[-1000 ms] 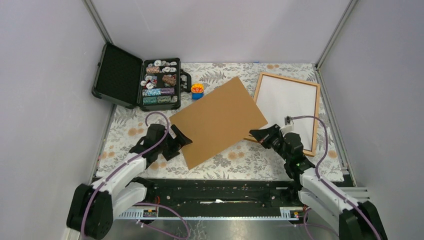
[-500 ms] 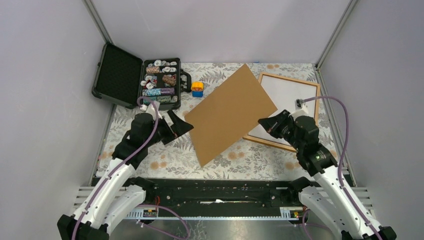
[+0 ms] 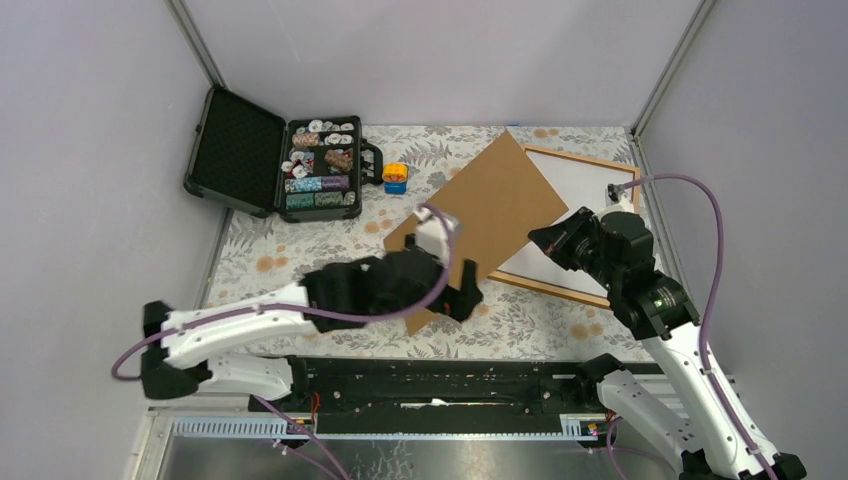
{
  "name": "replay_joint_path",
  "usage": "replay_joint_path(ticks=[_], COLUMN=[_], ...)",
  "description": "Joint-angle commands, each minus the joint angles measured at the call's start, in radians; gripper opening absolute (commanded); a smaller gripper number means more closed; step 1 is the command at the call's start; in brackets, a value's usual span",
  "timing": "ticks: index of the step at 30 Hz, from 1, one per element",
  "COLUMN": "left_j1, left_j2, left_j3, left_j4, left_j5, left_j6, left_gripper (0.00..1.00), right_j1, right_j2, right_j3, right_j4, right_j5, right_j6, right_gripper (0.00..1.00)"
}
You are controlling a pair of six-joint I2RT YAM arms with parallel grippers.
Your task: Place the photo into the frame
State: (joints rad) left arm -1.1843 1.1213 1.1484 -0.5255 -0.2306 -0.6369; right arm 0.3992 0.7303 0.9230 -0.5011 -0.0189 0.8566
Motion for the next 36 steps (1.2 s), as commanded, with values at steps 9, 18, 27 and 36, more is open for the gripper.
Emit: replay_joint_path(ticks=[9, 18, 27, 36], left_j1=[-0.353, -0.368, -0.337, -0.308], left_j2=[0.471, 0.756, 0.884, 0.863], left_j3=[0.383, 0.575, 0.646, 0.633], left_j4=[-0.325, -0.630, -0.842, -0.822], left_j5=[-0.744, -1.051, -1.155, -1.163], left_j6=[0.040, -0.052, -0.180, -0.133], left_gripper=[0.96, 0.81, 0.54, 0.22], right_j1=[0.000, -0.001, -0.001, 0.000], right_j2=[-0.017, -0.020, -0.039, -0.045], right_j3=[0.115, 0.100, 0.067, 0.062], right_j4=[0.002, 0.035, 0.042, 0.069], right_j5=[0.065, 0.021, -0.005, -0.042], right_j6=[0.088, 0.124, 0.138, 0.132], right_gripper=[0.00, 0.00, 0.00, 0.00])
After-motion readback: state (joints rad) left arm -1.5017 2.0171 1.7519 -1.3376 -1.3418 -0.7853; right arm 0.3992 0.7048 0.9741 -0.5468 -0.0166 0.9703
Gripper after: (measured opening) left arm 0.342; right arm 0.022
